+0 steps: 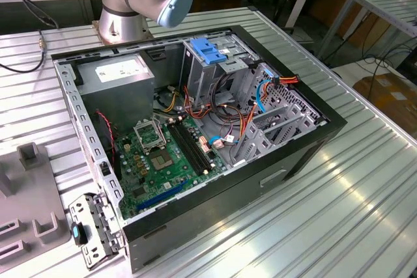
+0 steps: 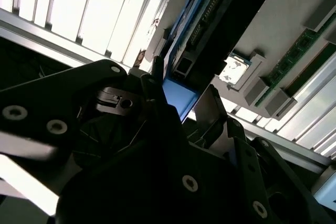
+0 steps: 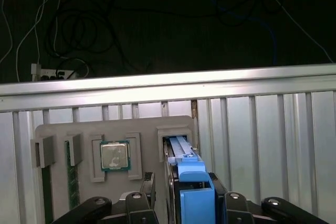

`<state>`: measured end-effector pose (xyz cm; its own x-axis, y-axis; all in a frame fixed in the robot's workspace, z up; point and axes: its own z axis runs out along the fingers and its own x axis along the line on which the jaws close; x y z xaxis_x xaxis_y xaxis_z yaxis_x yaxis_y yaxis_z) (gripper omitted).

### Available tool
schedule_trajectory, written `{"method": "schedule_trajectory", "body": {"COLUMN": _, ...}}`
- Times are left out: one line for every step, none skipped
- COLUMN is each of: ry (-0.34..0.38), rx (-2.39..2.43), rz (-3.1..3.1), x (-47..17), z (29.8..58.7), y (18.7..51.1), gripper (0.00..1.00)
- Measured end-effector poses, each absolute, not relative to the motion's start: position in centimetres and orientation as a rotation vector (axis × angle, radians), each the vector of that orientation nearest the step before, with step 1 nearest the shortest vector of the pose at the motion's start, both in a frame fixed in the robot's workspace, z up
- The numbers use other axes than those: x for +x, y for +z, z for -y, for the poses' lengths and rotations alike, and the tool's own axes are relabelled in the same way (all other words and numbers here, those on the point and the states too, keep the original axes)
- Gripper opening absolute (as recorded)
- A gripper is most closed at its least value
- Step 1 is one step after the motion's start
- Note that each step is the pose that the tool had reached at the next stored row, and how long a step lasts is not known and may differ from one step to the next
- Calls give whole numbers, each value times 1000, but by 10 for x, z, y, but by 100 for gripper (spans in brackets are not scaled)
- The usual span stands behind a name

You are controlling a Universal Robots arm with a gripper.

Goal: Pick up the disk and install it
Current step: 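Pick up the disk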

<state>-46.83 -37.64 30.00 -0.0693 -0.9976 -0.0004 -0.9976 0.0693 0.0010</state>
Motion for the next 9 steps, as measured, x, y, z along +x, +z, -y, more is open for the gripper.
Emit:
{"method": "schedule_trajectory", "body": {"ry": -2, "rx": 2143, "rz": 2297, "x": -468, "z": 376, "y": 300, "gripper": 51}}
{"method": "schedule_trajectory", "body": {"ry": -2, "rx": 2143, "rz": 2297, "x": -468, "z": 376, "y": 300, "gripper": 51}}
{"method": "schedule_trajectory", "body": {"ry": -2, "rx": 2143, "rz": 2297, "x": -468, "z": 376, "y": 300, "gripper": 51}}
{"method": "schedule_trajectory", "body": {"ry": -2, "rx": 2143, "rz": 2297, "x": -468, "z": 376, "y": 300, "gripper": 50}}
{"method": "schedule_trajectory", "body": {"ry": -2, "rx": 2143, "rz": 2297, "x": -468, "z": 376, "y": 300, "gripper": 50}}
{"method": "schedule_trajectory", "body": {"ry": -2, "rx": 2143, "rz": 2297, "x": -468, "z": 376, "y": 300, "gripper": 50}}
{"method": "schedule_trajectory", "body": {"ry": -2, "rx": 2143, "rz": 2297, "x": -468, "z": 376, "y": 300, "gripper": 43}}
{"method": "schedule_trajectory", "body": {"ry": -2, "rx": 2143, "rz": 2297, "x": -468, "z": 376, "y": 299, "gripper": 43}}
{"method": "schedule_trajectory", "body": {"ry": -1, "rx": 2143, "rz": 2297, "x": -468, "z": 376, "y": 299, "gripper": 43}}
